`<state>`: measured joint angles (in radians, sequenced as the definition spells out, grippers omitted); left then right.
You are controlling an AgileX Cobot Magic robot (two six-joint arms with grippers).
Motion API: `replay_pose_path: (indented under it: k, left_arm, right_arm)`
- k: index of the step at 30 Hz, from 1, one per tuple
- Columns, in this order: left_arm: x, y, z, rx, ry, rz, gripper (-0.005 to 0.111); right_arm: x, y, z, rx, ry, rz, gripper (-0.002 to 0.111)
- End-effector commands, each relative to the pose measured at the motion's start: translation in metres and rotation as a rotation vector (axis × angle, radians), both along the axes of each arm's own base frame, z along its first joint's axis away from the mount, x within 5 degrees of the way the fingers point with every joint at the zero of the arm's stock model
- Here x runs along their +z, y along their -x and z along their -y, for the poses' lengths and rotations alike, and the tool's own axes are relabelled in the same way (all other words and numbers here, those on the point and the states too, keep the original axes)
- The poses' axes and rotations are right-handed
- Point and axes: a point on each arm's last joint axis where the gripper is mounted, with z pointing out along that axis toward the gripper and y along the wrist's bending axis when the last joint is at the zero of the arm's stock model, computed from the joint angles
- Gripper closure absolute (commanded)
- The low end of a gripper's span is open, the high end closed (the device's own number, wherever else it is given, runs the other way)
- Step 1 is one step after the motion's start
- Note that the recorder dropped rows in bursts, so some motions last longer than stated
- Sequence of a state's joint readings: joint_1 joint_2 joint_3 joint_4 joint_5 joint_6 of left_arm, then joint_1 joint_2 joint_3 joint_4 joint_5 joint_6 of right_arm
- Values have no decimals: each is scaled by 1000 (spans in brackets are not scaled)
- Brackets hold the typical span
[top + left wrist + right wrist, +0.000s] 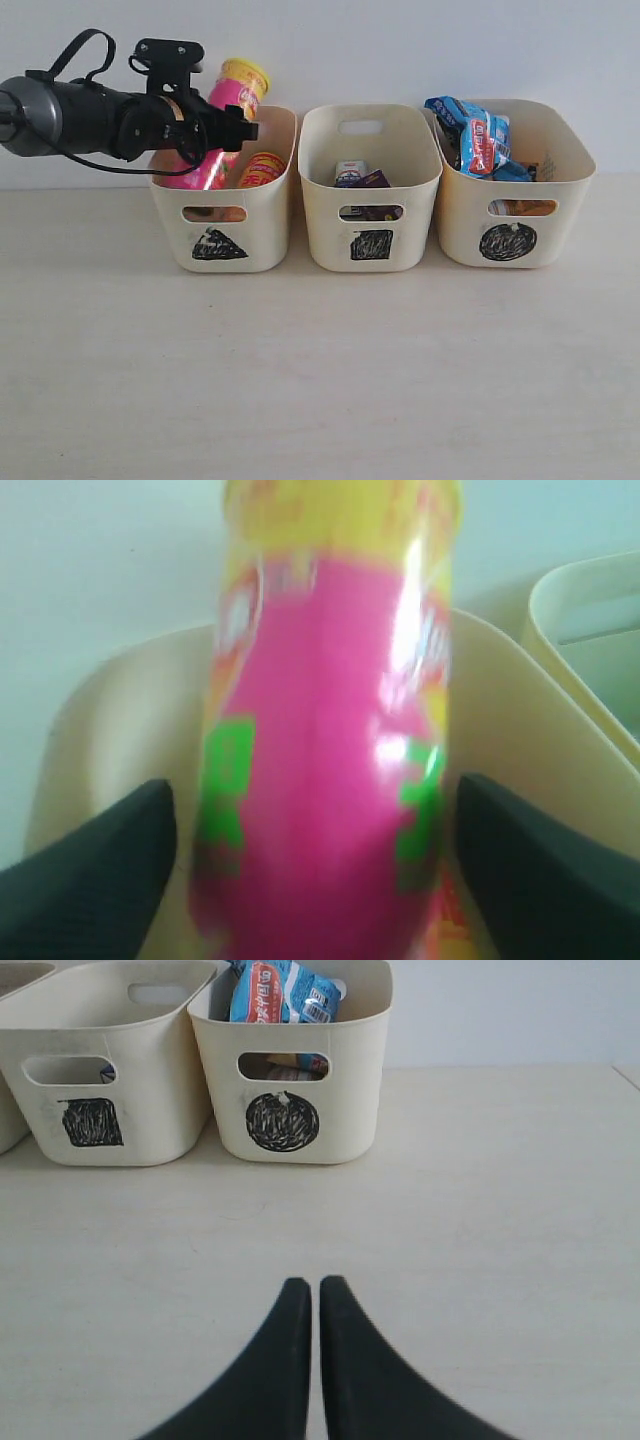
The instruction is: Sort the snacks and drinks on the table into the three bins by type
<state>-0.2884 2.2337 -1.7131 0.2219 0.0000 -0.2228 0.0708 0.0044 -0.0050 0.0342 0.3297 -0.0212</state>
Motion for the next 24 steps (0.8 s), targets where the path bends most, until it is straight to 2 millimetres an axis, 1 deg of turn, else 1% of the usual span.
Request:
replay_pose_path:
  k: [1, 4, 6, 9, 11, 13, 16, 18, 21, 24]
  left_arm:
    - [4, -1, -1, 7, 12, 7, 28]
    - [5, 0, -1, 7, 13, 8, 23]
    - [6, 0, -1, 8, 11, 4, 23]
    - [18, 2, -2, 11, 13, 16, 25]
    - [28, 6, -4, 16, 9, 14, 29]
    - [41, 10, -6, 18, -11, 11, 39]
    - [63, 20, -11, 28, -44, -11, 62]
    - [78, 28, -15, 32, -78, -33, 80]
    - [96, 41, -21, 39, -126, -72, 102]
    - [111, 54, -28, 57, -177, -130, 103]
  right_arm:
    - [-1, 0, 0, -2, -2, 0, 108]
    - [-1, 0, 0, -2, -2, 0, 108]
    - [-1, 0, 0, -2, -2, 0, 108]
    - [-1, 0, 0, -2, -2, 0, 108]
    - [-1, 0, 0, -2, -2, 0, 108]
    - [-1, 0, 0, -2, -2, 0, 108]
    - [-1, 0, 0, -2, -2, 0, 108]
    - [-1, 0, 0, -2, -2, 0, 108]
    - [-1, 0, 0, -2, -2, 0, 108]
    - [-1, 0, 0, -2, -2, 0, 108]
